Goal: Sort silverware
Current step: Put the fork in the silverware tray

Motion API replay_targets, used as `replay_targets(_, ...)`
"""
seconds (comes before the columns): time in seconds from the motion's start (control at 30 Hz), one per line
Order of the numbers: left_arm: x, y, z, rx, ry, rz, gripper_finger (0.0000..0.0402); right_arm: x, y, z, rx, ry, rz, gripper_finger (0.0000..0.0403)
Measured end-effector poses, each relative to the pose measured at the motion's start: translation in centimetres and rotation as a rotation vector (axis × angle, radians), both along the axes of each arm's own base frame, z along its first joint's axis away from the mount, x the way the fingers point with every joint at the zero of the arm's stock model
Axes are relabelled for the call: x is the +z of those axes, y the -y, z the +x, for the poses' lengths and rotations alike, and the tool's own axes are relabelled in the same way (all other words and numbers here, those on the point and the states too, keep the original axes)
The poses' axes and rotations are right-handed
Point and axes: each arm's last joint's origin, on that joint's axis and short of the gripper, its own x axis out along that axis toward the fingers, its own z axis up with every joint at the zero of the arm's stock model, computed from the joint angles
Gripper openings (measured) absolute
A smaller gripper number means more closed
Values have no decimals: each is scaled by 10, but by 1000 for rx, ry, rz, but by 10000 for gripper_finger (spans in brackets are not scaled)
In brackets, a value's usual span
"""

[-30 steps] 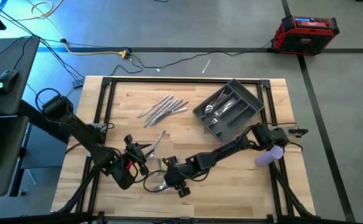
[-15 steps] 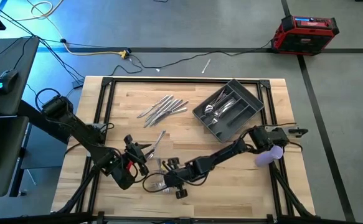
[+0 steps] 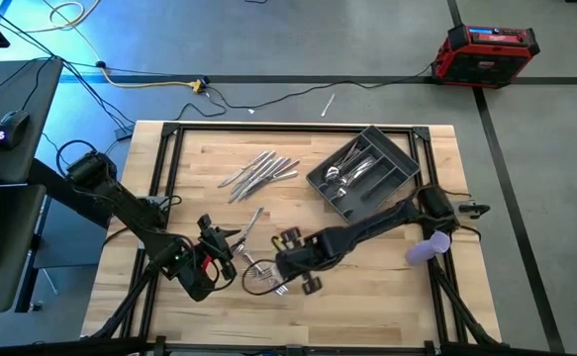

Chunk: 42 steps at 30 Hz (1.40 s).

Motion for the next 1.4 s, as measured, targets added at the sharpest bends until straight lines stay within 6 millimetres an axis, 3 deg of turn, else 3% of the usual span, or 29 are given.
replay_targets(0.13,0,0,0,0,0,-1,104,32,32,-24,24,-119,-152,1)
replay_targets(0.23,0,0,0,0,0,-2,104,44,68,-47,0,-283,-281,1)
replay_targets(0.37,0,0,0,2,4,-6,103,61,121,-84,-23,-414,-284,0)
replay_targets(0.57,0,0,0,3,5,-7,104,55,194,-140,-79,-403,-266,0)
replay_targets(0.7,0,0,0,8,11,1,103,31,226,-160,34,-359,-253,0)
replay_targets(0.87,1,0,0,12,18,7,104,7,257,-170,19,-286,-303,0)
replay_targets(1.03,0,-1,1,20,22,16,103,-1,277,-182,-27,-254,-255,1)
replay_targets(1.23,0,-2,1,24,21,17,104,-7,288,-193,-82,-287,-247,9)
replay_targets(1.4,0,-2,1,22,19,14,103,-6,292,-194,-117,-306,-311,60)
